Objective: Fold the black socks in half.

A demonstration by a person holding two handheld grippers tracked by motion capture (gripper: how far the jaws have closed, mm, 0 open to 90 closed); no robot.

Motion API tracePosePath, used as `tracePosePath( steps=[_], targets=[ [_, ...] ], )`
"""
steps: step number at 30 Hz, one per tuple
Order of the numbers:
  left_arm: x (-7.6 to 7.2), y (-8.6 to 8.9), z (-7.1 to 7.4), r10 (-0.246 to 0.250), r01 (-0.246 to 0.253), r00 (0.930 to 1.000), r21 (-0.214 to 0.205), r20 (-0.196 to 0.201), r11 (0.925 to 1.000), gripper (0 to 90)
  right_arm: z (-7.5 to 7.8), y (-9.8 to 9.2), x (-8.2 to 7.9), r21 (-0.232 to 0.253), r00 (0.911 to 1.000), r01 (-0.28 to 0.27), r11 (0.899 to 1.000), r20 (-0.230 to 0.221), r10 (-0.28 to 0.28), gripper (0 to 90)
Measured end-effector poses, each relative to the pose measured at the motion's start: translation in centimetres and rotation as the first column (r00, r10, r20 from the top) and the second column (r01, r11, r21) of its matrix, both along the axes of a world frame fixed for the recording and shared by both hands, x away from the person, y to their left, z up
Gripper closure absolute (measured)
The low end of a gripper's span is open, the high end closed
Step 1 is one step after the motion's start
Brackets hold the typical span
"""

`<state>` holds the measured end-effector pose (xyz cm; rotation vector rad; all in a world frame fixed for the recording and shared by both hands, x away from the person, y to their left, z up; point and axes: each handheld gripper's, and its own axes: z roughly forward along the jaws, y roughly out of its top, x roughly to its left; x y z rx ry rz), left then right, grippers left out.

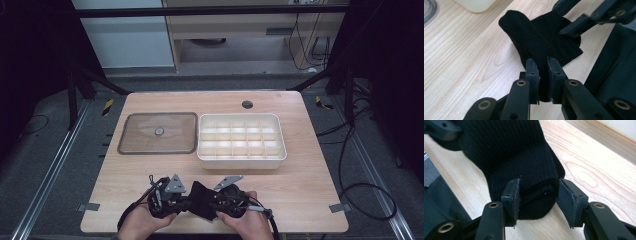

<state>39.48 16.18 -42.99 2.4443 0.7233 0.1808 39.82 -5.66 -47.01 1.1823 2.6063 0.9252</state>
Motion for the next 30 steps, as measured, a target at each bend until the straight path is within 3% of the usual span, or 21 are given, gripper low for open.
tracePosePath(
  steps=[5, 8, 11, 15, 21, 27, 30],
  targets=[
    [0.0, 0.4, 0.0, 0.008, -0.008, 0.9999, 0.011, 0.007, 0.9999, 80.6, 0.3, -0.2, -0.9, 0.003, 0.9998, -0.009, 1.0, 0.017, 0.009, 52.6],
    [-0.2, 0.9, 0.0, 0.023, -0.023, 0.9997, 0.01, 0.01, 0.9997, 80.6, 0.2, -0.2, -1.1, -0.019, 0.9997, 0.007, 1.0, 0.024, -0.006, 51.3],
    [-0.4, 1.7, 0.0, 0.036, -0.036, 0.9993, 0.003, 0.006, 0.9994, 80.6, -0.1, 0.0, -1.2, -0.008, 0.9999, 0.011, 1.0, 0.006, -0.011, 52.2],
    [-0.5, 2.4, 0.1, 0.043, -0.043, 0.9991, -0.007, 0.005, 0.9991, 80.5, -0.4, 0.8, -0.9, -0.015, 0.9998, -0.019, 1.0, -0.002, 0.019, 58.1],
    [-0.6, 3.1, 0.3, 0.048, -0.048, 0.9989, -0.008, 0.006, 0.9988, 80.5, -0.7, 1.6, 0.1, -0.009, 0.999, -0.043, 0.999, -0.009, 0.043, 74.5],
    [-0.5, 2.6, 0.7, 0.035, -0.035, 0.9994, -0.02, 0.006, 0.9992, 80.6, -0.7, 1.9, 0.4, 0.0, 0.9987, -0.048, 0.999, -0.018, 0.048, 77.0],
    [-0.6, 1.9, 0.9, 0.018, -0.018, 0.9998, -0.016, 0.01, 0.9997, 80.6, -0.6, 1.9, 0.3, 0.004, 0.9987, -0.05, 0.999, -0.014, 0.05, 72.6]
  ],
)
